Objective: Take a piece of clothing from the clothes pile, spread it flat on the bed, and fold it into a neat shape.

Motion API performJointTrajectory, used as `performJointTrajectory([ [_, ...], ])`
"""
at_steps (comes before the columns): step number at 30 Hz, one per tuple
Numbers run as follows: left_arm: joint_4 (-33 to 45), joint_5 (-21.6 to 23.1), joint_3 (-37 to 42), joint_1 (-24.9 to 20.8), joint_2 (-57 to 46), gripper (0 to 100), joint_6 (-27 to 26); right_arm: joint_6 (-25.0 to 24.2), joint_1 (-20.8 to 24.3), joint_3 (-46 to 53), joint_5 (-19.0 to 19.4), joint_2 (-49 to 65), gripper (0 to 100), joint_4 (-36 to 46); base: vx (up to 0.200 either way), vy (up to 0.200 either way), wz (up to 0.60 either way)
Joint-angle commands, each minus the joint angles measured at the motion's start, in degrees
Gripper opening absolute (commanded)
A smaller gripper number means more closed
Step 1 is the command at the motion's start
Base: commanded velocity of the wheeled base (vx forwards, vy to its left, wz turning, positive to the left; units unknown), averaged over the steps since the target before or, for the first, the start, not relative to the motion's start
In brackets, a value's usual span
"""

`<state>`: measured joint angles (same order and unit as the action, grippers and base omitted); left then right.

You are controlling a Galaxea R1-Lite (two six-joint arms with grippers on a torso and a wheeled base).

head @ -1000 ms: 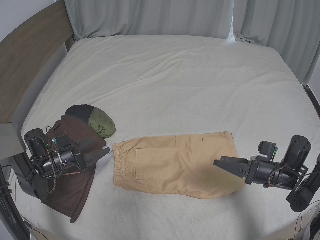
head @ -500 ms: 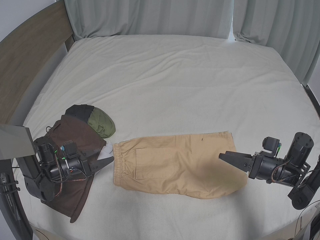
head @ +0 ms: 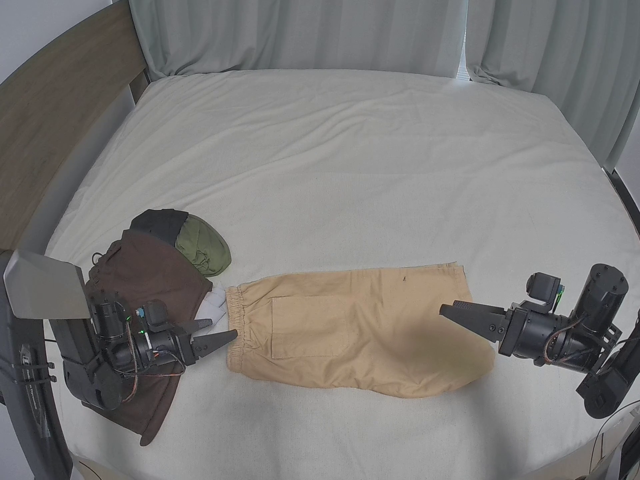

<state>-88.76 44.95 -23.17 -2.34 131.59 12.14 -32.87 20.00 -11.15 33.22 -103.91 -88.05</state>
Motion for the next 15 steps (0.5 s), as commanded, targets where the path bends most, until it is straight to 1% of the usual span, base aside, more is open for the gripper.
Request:
performJointTrajectory([
  [1,0.0,-0.5,-0.6,-0.1,2.7,100,0.2,0.0,0.0,-0.1,0.0,0.1,100,0.0,0.0,0.0,0.0],
  [3,0.0,-1.2,-0.6,-0.1,2.9,100,0.3,0.0,0.0,-0.1,0.0,0.1,100,0.0,0.0,0.0,0.0],
  [4,0.0,-2.7,-0.7,-0.4,3.1,100,0.7,0.0,0.0,-0.1,0.0,0.2,100,0.0,0.0,0.0,0.0],
  [5,0.1,-3.2,-0.7,-0.5,3.6,100,0.9,0.0,0.0,-0.1,0.0,0.2,100,0.0,0.0,0.0,0.0],
  [9,0.0,-5.0,-1.9,-0.8,6.9,100,0.9,0.0,-0.1,-0.2,0.0,0.3,100,0.0,0.0,0.0,0.0],
  [15,0.0,-5.6,-2.1,-2.1,9.4,100,1.0,0.0,-0.1,-0.2,0.0,0.8,100,0.0,0.0,0.0,0.0],
])
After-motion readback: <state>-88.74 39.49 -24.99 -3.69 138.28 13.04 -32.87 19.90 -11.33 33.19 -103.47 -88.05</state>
